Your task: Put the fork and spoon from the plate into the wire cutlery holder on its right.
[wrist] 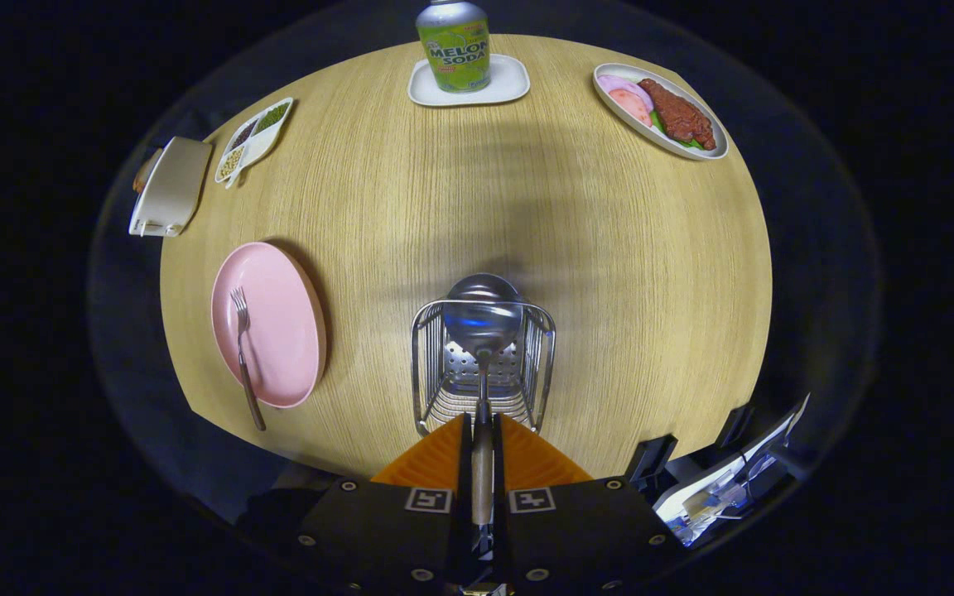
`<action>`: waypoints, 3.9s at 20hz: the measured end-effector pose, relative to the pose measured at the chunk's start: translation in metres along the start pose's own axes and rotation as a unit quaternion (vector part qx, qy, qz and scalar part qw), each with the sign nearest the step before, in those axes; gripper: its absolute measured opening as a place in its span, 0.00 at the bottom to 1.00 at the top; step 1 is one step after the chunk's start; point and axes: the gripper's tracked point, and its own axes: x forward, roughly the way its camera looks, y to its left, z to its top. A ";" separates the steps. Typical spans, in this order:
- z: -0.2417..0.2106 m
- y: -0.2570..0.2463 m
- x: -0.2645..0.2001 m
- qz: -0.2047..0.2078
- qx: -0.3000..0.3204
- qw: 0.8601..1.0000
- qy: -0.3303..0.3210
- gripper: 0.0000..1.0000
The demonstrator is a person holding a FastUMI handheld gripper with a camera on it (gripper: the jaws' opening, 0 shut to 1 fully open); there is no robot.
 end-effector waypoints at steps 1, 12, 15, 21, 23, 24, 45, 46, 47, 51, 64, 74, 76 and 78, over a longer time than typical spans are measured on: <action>0.000 0.000 0.001 0.000 -0.001 1.000 -0.002 0.11; -0.009 0.004 -0.010 0.005 -0.019 1.000 0.008 0.10; -0.011 0.001 -0.019 -0.003 -0.042 0.999 0.000 0.10; 0.012 0.007 -0.034 0.021 -0.005 0.999 -0.047 0.11; 0.021 0.022 -0.046 0.043 -0.001 0.996 -0.076 0.16; 0.026 0.031 -0.053 0.055 0.002 0.994 -0.096 0.19; -0.005 0.259 -0.007 0.149 -0.077 0.971 -0.168 0.85; -0.004 0.264 0.000 0.142 -0.081 0.973 -0.164 0.85; -0.002 0.269 0.007 0.136 -0.083 0.974 -0.159 0.85; -0.003 0.289 0.033 0.124 -0.087 0.981 -0.121 0.83; -0.011 0.295 0.086 0.041 -0.096 0.993 -0.063 0.17; -0.001 0.286 0.068 0.065 -0.093 0.989 -0.096 0.05; -0.001 0.278 0.059 0.071 -0.086 0.988 -0.104 0.05; -0.001 0.269 0.049 0.076 -0.080 0.987 -0.113 0.05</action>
